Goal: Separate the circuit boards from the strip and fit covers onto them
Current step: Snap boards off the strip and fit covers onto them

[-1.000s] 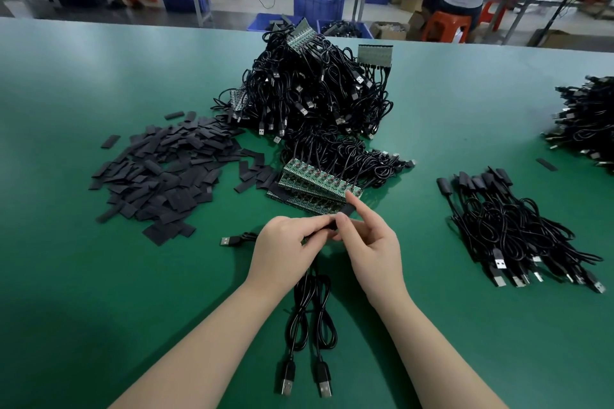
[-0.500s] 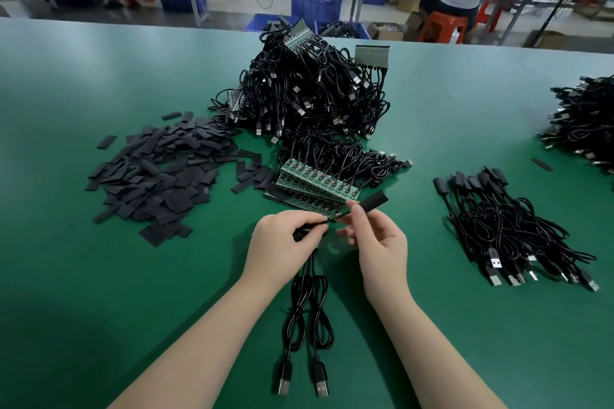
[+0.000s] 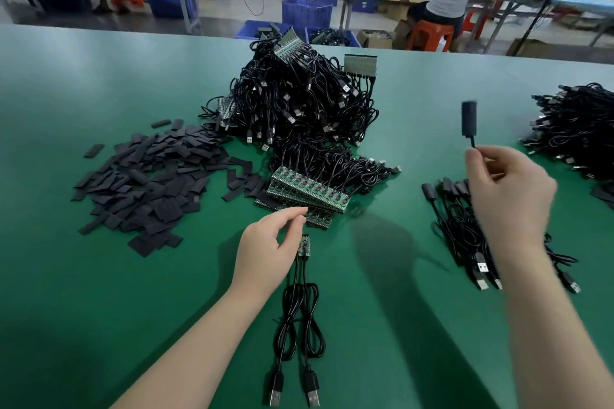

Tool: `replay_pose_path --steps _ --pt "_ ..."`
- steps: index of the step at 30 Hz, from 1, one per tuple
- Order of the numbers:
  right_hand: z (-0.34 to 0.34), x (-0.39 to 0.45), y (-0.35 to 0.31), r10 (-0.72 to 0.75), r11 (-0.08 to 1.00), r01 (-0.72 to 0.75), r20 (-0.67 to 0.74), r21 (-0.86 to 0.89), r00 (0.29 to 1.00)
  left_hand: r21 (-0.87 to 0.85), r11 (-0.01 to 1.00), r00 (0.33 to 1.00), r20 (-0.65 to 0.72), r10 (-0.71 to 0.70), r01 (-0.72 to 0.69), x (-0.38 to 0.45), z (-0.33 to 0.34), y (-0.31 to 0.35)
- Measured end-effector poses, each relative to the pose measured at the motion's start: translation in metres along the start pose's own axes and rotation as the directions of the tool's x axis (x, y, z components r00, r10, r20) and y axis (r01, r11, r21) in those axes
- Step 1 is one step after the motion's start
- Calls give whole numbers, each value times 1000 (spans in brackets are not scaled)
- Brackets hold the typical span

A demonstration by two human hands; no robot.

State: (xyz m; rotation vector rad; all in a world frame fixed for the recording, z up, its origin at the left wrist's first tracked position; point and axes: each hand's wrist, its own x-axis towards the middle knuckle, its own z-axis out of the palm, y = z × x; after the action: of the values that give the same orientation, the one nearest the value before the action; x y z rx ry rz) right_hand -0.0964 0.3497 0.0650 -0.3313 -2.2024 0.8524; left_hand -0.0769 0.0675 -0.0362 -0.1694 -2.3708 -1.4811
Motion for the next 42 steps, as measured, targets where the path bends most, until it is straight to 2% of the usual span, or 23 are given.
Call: replay_pose_path --steps 2,5,6,7,9,11,13,15,17,18,21,24,28,32,34,37,42 --pt "-2 19 32 43 943 -14 79 -333 996 -20 1000 1000 -19 -10 9 0 0 -1" --pt "0 21 64 245 798 -57 235 -600 941 -55 997 997 -45 -59 57 0 0 -4" --pt "0 18 67 243 742 -28 231 -669 942 -59 995 995 -54 -81 78 1 0 -4" --pt "1 16 66 173 719 23 210 -695 962 -57 994 993 -65 -99 95 2 -1 -5" --pt "4 3 48 -31 778 140 185 -612 982 -49 992 989 -81 -122 118 3 -1 -7" --pt "13 -17 15 -113 879 241 312 -410 943 -43 990 987 -80 -137 134 4 0 -9" --pt "25 -47 -19 -120 928 292 552 -234 825 -39 989 987 -68 -147 145 4 0 -9" --pt "43 -79 -47 -147 922 365 755 -129 639 -45 987 986 -58 -157 154 5 -1 -9" --pt "64 -104 -65 -149 909 408 845 -88 514 -52 986 985 -56 -161 158 5 -2 -9" --pt "73 -111 -70 -135 905 415 859 -96 493 -50 986 985 -55 -161 159 5 -2 -8" --pt "96 -128 -73 -103 875 450 838 -180 536 -42 985 985 -39 -170 168 5 -3 -6" --pt "103 -139 -66 -178 845 504 795 -179 580 -32 985 985 -27 -169 168 4 -4 -5" --pt "97 -141 -53 -232 913 408 781 -32 580 31 987 988 7 -155 155 5 -4 -4" --pt "86 -143 -46 -186 953 304 761 -15 621 271 962 995 83 -59 35 4 -4 -5" --pt "83 -143 -45 -126 963 261 736 -70 665 379 925 996 81 -26 -6 4 -7 -6" --pt "77 -136 -42 19 955 186 671 -232 741 531 847 998 46 -52 19 6 -13 -10" --pt "77 -132 -34 211 831 219 654 -511 726 724 660 970 -52 -237 200 8 -19 -19"
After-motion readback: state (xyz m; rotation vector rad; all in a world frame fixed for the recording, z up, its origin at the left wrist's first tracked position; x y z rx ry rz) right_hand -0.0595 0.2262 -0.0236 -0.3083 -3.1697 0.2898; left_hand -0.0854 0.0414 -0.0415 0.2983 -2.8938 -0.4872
